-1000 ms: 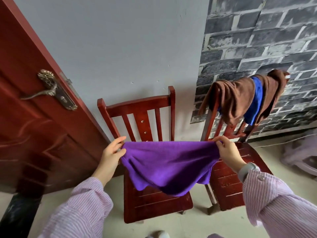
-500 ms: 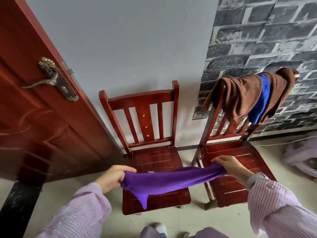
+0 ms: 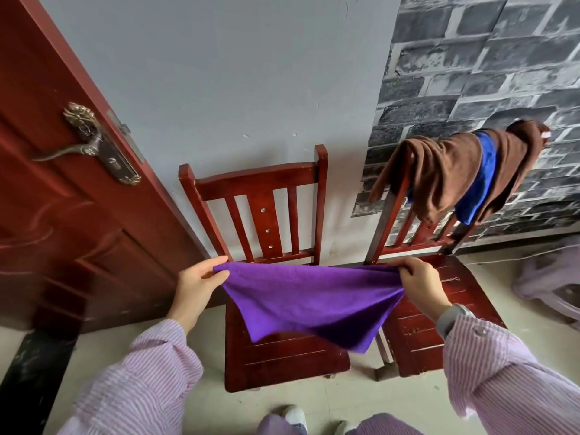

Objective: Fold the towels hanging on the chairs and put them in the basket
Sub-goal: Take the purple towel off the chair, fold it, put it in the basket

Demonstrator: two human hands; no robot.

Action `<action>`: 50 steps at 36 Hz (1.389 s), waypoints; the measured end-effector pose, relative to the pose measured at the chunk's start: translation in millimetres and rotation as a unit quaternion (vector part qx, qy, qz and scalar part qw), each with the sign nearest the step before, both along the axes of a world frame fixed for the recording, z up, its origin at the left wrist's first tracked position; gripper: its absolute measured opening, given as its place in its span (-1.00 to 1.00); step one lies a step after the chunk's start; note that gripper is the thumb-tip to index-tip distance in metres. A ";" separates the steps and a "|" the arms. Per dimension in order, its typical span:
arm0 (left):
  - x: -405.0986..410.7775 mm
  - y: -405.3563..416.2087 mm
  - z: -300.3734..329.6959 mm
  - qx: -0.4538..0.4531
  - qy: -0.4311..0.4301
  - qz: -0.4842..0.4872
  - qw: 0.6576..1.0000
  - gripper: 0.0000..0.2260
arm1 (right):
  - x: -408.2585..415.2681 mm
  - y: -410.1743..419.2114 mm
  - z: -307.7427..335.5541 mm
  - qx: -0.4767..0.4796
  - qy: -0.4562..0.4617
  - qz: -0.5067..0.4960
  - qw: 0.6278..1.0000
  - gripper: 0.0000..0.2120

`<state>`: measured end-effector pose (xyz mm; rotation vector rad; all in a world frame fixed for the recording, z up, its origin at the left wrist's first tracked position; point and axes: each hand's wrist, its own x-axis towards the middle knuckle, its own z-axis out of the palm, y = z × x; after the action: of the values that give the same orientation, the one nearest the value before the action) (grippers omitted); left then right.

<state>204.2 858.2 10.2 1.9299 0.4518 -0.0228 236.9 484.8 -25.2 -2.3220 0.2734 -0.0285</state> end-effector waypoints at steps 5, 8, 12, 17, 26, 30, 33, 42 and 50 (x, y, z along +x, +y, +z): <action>-4.2 1.6 -5.4 0.166 -0.001 -0.102 0.981 -0.67 | -4.5 -1.4 -2.9 -0.001 0.005 0.006 1.000 -0.75; -9.3 3.1 -16.4 0.269 0.039 -0.189 0.944 -0.64 | -9.4 -5.1 -5.3 0.013 0.087 0.054 0.995 -0.73; -17.1 9.9 -39.0 0.351 0.144 -0.259 0.888 -0.60 | -22.7 -10.6 -13.1 0.002 0.234 0.161 0.959 -0.71; -22.3 14.9 -65.7 0.348 0.170 -0.283 0.877 -0.77 | -30.7 -7.0 -36.5 -0.107 0.245 0.189 0.945 -0.78; 5.9 25.2 -85.6 0.341 0.091 -0.136 0.926 -0.84 | -0.8 15.0 -49.1 -0.148 0.154 0.112 0.970 -0.83; 26.1 29.3 -84.6 0.350 0.041 -0.081 0.932 -0.82 | 18.4 31.2 -47.2 -0.134 0.116 0.054 0.983 -0.84; 40.0 37.1 -80.1 0.348 -0.021 -0.056 0.936 -0.82 | 29.5 43.9 -41.3 -0.112 0.056 0.026 0.992 -0.85; 20.0 59.5 -93.5 0.350 -0.158 -0.093 0.919 -0.82 | 14.3 61.9 -51.9 -0.100 -0.048 0.048 0.993 -0.86; -33.1 74.4 -187.8 0.377 -0.052 -0.216 0.899 -0.77 | -38.0 60.0 -150.1 -0.085 0.105 0.079 0.988 -0.84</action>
<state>171.1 932.6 -177.6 2.7513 -0.0819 -0.0359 198.9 544.9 -175.2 -2.5120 0.1964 0.2827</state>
